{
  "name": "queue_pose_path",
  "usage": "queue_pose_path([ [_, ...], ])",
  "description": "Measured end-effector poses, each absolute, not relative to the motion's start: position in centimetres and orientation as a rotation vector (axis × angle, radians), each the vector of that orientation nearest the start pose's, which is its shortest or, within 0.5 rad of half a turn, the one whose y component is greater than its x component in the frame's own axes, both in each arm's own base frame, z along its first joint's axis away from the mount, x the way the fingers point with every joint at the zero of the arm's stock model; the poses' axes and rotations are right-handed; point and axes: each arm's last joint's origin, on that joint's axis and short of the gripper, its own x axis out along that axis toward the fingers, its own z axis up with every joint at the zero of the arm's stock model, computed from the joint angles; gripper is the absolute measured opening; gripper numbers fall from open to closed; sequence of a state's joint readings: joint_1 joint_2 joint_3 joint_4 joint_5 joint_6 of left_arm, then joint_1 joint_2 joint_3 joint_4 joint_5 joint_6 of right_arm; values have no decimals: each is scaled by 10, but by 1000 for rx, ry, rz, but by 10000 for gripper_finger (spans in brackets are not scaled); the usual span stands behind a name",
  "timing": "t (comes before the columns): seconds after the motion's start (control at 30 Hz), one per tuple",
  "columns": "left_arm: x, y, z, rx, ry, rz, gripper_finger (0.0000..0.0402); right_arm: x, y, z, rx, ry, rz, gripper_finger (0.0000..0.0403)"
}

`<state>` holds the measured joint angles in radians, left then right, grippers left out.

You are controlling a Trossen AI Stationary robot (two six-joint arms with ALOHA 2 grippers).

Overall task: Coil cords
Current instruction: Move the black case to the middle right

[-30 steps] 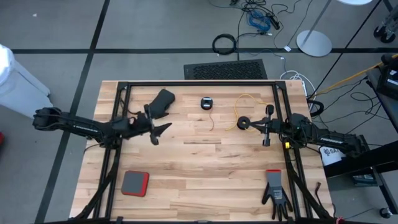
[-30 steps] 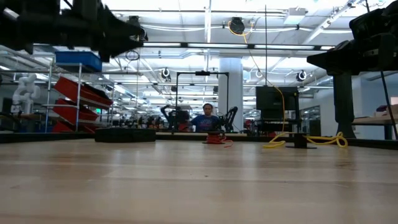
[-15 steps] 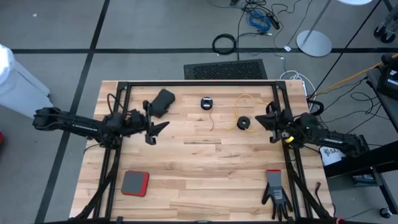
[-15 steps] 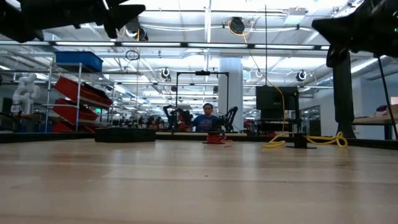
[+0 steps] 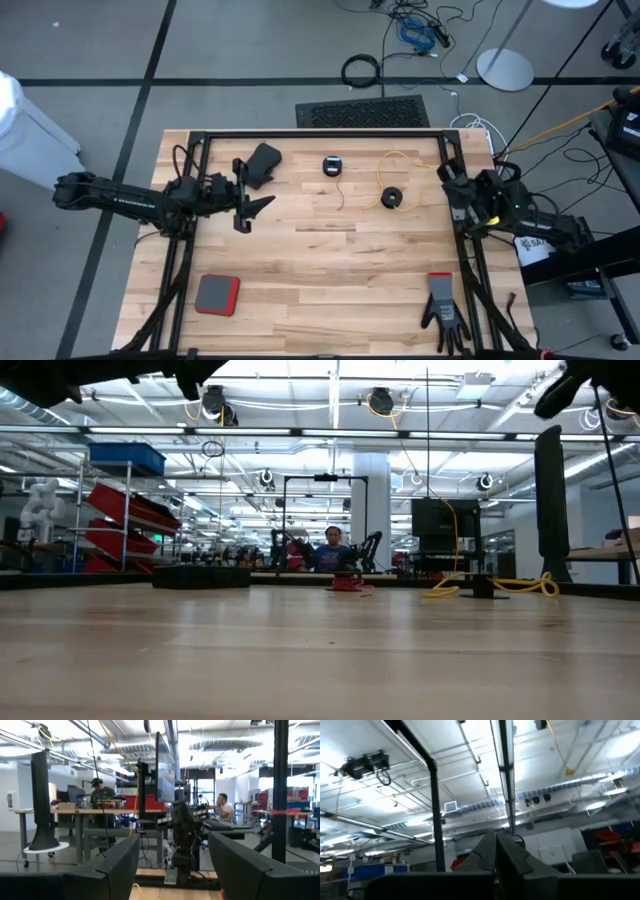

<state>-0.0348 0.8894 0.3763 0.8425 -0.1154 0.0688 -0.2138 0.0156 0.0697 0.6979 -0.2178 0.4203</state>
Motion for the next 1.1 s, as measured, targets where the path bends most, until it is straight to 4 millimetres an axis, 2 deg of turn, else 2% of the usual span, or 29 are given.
queue_pose_path([
  [0.27, 190, -3, 265, 69, -255, 94, 244, 67, -8, 274, 203, -716, 141, 0],
  [0.43, 191, -3, 263, 73, -228, 101, 244, 80, -11, 289, 199, -631, 114, 0],
  [0.63, 191, -3, 262, 74, -220, 102, 244, 107, -16, 300, 179, -516, 106, 0],
  [0.83, 192, -2, 257, 70, -168, 134, 244, 137, -23, 302, 132, -276, 51, 0],
  [0.97, 192, -1, 251, 74, -106, 149, 244, 158, -28, 295, 95, -91, 20, 2],
  [1.1, 193, 0, 245, 80, -36, 183, 244, 174, -33, 283, 26, 90, -112, 30],
])
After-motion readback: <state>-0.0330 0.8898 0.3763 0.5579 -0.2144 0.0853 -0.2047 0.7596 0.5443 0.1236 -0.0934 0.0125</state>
